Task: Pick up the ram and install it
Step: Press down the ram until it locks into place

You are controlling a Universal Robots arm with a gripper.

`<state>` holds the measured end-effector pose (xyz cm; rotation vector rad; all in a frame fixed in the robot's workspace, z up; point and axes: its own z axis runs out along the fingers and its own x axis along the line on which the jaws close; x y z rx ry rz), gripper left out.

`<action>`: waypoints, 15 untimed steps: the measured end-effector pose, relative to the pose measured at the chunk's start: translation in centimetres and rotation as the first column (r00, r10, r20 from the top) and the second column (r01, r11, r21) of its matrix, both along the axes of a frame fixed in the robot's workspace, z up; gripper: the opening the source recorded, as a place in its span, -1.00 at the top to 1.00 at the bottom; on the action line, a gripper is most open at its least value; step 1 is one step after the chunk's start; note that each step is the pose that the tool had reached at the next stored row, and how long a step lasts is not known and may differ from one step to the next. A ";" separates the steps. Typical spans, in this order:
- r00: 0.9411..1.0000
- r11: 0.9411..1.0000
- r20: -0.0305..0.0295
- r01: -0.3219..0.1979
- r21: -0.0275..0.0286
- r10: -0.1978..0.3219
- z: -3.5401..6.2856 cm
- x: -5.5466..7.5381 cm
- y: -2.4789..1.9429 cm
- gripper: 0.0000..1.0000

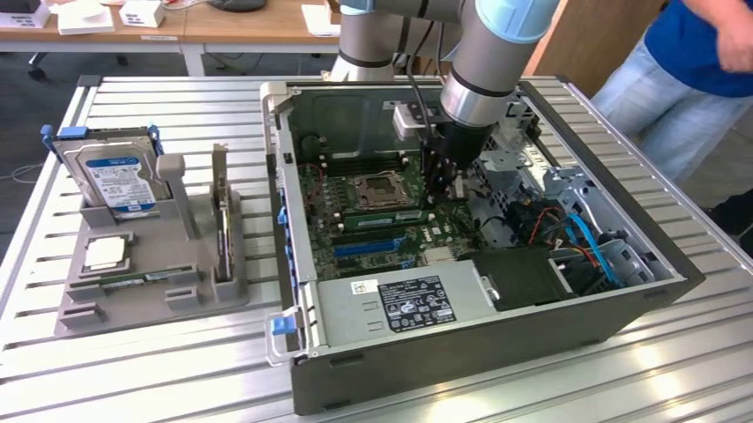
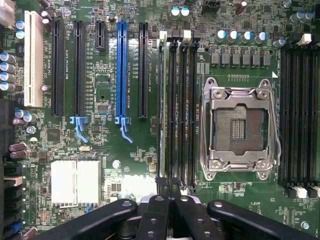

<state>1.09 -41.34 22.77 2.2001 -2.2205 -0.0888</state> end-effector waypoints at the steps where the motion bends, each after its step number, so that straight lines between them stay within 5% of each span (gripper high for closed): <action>1: 1.000 1.000 0.000 0.000 0.000 0.000 -0.01 0.0 0.00 0.80; 15: 1.000 1.000 0.000 0.000 0.000 0.000 -0.28 0.0 0.00 0.80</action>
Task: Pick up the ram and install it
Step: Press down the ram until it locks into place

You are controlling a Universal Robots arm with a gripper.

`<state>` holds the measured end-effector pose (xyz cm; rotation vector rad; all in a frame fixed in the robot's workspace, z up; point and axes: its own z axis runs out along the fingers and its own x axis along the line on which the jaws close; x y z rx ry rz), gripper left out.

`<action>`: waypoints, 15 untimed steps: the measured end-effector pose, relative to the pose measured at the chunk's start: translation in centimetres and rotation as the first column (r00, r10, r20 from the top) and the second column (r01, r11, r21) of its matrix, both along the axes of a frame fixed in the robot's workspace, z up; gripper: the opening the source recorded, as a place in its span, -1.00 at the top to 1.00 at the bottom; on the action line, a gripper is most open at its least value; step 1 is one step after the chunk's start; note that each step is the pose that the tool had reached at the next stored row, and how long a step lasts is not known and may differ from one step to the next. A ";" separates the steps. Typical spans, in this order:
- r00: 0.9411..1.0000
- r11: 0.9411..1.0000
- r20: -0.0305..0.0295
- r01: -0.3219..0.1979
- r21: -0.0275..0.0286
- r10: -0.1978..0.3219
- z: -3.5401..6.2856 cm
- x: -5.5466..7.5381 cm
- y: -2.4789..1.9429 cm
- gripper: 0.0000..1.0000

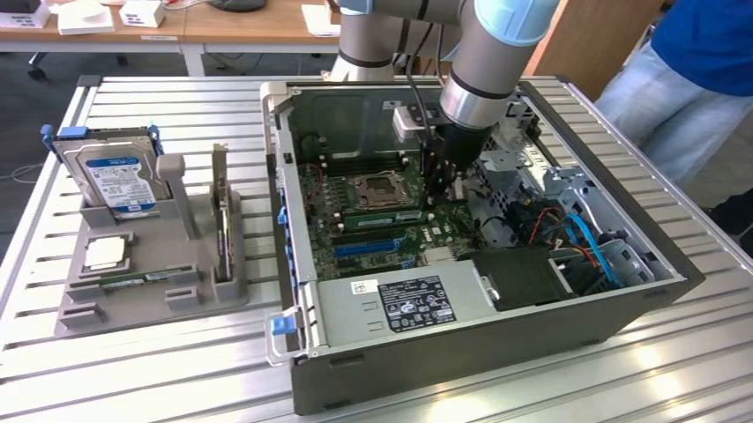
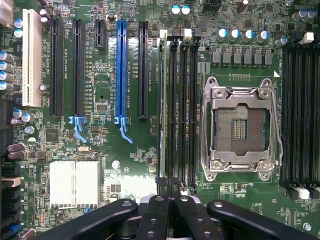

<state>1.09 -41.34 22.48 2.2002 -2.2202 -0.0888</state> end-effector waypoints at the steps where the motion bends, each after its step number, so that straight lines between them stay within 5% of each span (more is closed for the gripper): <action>1: 1.000 1.000 0.000 0.000 0.000 0.000 0.00 0.0 0.00 0.80; 15: 1.000 1.000 0.000 0.000 0.000 0.000 -0.15 0.0 0.00 0.80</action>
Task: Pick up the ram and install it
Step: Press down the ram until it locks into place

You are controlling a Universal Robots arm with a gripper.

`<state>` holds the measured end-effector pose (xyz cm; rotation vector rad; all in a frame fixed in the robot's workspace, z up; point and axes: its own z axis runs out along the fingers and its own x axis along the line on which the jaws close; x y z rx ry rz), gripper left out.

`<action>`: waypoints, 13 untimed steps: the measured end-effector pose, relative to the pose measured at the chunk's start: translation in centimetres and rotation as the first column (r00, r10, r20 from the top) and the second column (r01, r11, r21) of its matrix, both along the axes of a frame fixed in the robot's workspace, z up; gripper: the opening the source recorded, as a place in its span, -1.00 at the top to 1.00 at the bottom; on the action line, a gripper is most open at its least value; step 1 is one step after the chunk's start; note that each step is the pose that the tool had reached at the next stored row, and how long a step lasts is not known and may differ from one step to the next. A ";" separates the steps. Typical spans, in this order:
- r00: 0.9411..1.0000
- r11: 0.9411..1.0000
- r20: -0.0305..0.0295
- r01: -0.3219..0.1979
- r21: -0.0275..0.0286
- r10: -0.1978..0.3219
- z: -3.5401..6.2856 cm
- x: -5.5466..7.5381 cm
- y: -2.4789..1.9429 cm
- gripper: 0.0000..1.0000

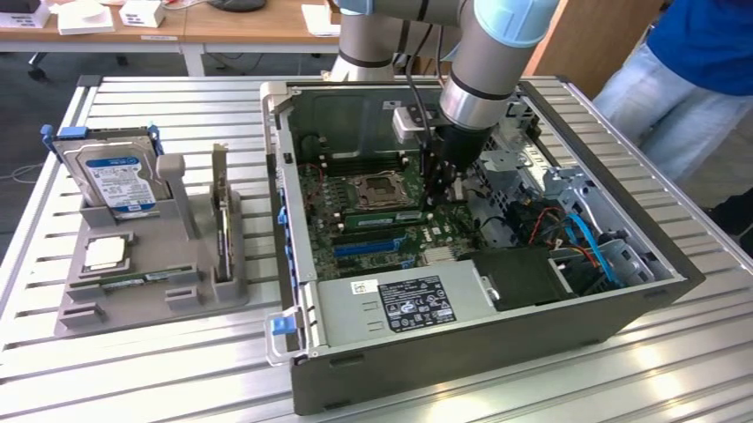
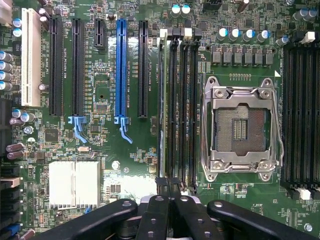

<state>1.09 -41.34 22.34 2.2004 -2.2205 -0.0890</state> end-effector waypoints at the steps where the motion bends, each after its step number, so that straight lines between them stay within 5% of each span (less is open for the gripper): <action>1: 1.000 1.000 0.000 0.000 0.000 0.000 0.00 0.0 0.00 0.80; 13: 1.000 1.000 0.000 0.000 0.001 0.000 0.20 0.0 0.01 0.80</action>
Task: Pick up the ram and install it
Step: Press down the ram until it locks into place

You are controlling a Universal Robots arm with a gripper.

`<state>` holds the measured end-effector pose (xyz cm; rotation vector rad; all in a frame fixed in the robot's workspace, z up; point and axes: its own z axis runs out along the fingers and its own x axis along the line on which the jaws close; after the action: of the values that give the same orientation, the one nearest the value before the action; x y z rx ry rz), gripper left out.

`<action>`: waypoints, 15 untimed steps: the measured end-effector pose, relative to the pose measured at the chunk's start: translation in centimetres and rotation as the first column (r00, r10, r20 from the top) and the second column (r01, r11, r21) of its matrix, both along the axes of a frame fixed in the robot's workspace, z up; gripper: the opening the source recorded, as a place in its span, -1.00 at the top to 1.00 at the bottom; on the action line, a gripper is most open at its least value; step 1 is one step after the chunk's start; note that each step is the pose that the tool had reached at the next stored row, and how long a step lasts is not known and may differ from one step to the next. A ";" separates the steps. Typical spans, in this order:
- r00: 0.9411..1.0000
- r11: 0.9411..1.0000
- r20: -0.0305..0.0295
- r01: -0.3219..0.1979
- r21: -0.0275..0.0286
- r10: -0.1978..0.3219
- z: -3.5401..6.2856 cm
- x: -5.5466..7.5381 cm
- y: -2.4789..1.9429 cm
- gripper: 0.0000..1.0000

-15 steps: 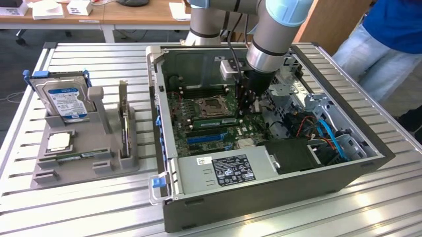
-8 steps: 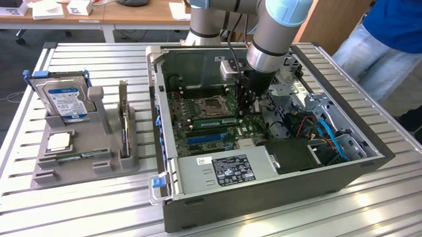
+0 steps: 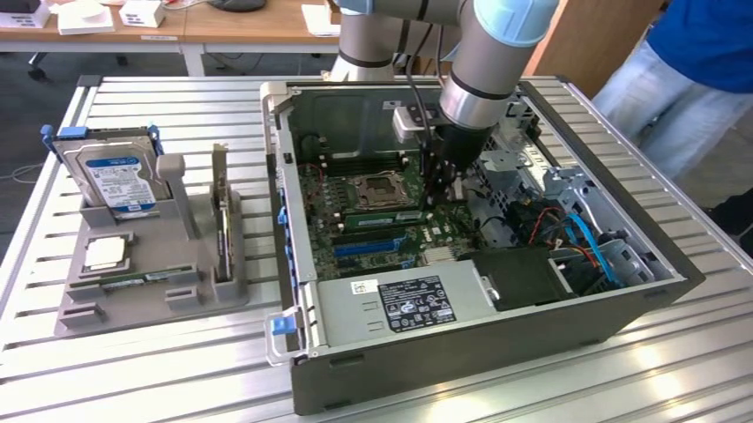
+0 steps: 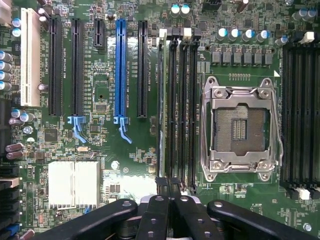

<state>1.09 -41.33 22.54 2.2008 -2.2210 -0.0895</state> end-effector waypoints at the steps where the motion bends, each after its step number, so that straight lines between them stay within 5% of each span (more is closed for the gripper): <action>1: 1.000 1.000 0.000 0.000 -0.001 0.000 0.20 0.0 -0.01 0.80; 9: 1.000 1.000 0.000 0.000 -0.001 0.000 1.48 0.0 -0.01 0.80; 15: 1.000 1.000 0.000 0.000 -0.001 0.000 1.51 0.0 -0.01 0.80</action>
<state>1.08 -41.34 24.05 2.2006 -2.2204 -0.0890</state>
